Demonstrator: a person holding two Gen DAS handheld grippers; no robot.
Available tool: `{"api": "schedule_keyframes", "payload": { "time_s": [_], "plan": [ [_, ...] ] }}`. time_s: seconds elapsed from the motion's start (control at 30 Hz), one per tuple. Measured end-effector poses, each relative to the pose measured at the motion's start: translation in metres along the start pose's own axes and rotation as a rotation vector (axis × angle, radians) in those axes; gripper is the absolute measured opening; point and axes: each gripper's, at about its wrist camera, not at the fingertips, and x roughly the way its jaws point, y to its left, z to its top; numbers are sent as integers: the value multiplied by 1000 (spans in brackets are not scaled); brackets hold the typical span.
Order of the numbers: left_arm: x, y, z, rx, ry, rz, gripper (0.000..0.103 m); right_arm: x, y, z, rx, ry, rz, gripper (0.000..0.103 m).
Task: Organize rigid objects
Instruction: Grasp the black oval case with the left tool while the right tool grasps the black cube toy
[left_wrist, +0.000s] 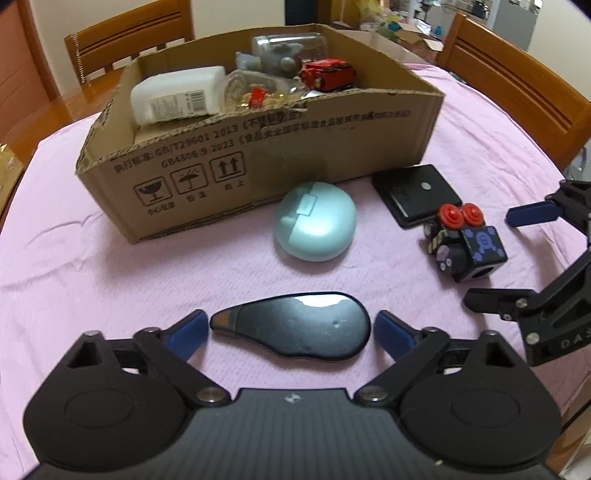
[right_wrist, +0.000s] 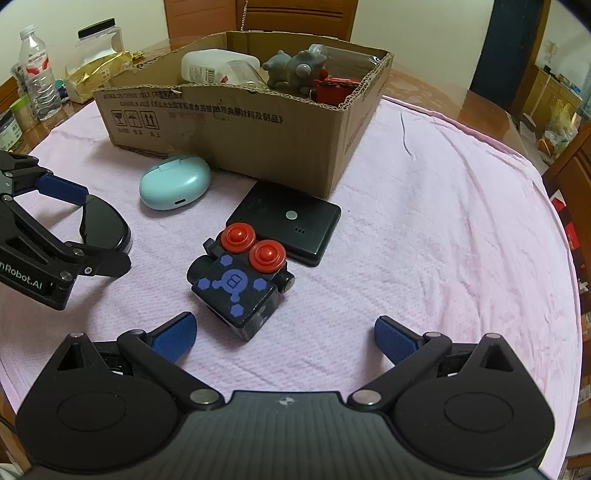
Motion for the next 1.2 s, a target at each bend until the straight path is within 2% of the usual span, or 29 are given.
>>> {"api": "schedule_keyframes", "payload": {
  "time_s": [0.17,0.37,0.57,0.73,0.8,0.93,1.03,1.2],
  "plan": [
    [0,6,1,2,8,-1,90,1,4,2,30,20,-17,103],
    [0,31,0,-36,15,27,90,2,21,8,35,64,-12,103],
    [-1,42,-1,-27,16,16,90,3,47,12,-11,68,36,103],
    [-1,44,-1,-14,12,5,90,-2,62,14,-24,78,141,103],
    [0,45,0,-12,12,3,90,-6,64,15,-37,73,148,103],
    [0,45,0,-10,11,2,90,-5,50,15,-25,65,63,99],
    [0,45,0,-10,12,3,90,-2,36,16,-26,42,35,91],
    [0,45,0,-13,14,5,90,3,31,24,-112,11,71,82]
  ]
}}
